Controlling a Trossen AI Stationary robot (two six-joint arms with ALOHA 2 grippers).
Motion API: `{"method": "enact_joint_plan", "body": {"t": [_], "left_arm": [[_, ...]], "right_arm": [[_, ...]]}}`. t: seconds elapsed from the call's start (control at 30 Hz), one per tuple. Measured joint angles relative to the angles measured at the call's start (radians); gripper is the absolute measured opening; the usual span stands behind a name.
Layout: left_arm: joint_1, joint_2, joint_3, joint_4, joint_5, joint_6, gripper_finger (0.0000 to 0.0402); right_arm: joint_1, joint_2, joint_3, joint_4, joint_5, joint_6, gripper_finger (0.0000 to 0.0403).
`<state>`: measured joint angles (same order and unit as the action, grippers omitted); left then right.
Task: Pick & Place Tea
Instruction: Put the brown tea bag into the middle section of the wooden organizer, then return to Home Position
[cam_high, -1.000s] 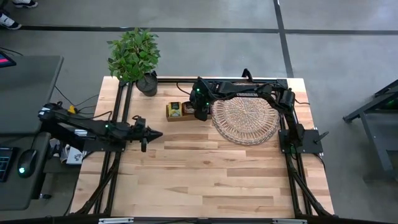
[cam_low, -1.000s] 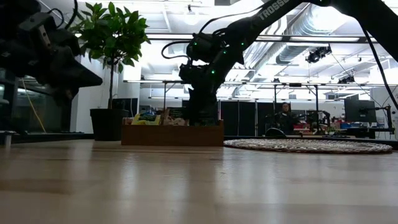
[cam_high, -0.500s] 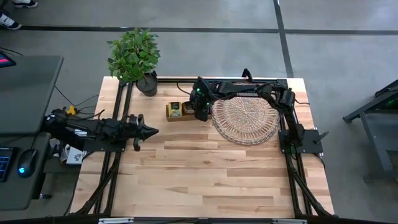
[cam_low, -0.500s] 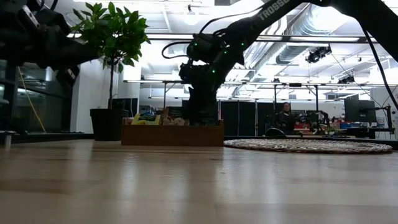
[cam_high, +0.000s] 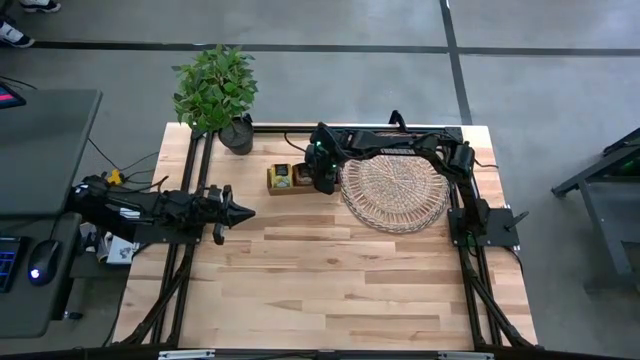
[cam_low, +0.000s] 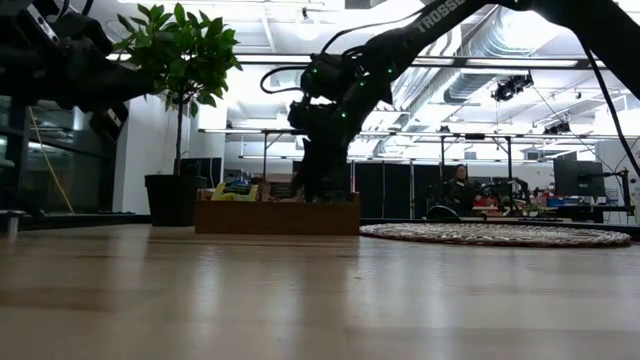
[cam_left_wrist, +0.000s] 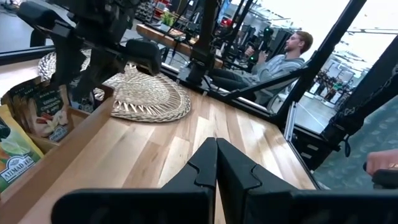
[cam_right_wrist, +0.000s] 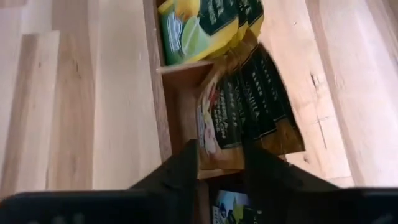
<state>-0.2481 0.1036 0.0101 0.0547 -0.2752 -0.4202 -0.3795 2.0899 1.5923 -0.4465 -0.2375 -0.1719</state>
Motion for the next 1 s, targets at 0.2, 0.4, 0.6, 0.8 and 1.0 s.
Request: {"method": "enact_joint_plan", "body": {"t": [0.2, 0.4, 0.6, 0.8, 1.0], "left_arm": [[0.000, 0.000, 0.000, -0.001, 0.000, 0.000, 0.0001], [0.000, 0.002, 0.000, -0.002, 0.000, -0.002, 0.0000], [0.000, 0.004, 0.000, -0.002, -0.001, -0.001, 0.0000], [0.000, 0.004, 0.000, -0.001, -0.003, 0.003, 0.0000], [0.000, 0.004, 0.000, 0.000, -0.029, 0.042, 0.0000]], "right_arm": [[-0.001, -0.024, 0.057, -0.050, -0.024, 0.009, 0.0176], [-0.004, -0.126, 0.063, -0.116, -0.029, 0.001, 0.0177], [-0.008, -0.223, 0.063, -0.236, -0.087, -0.024, 0.0116], [-0.007, -0.272, 0.062, -0.349, -0.177, -0.081, 0.0017], [-0.006, -0.307, 0.042, -0.387, -0.214, -0.089, 0.0005]]}}
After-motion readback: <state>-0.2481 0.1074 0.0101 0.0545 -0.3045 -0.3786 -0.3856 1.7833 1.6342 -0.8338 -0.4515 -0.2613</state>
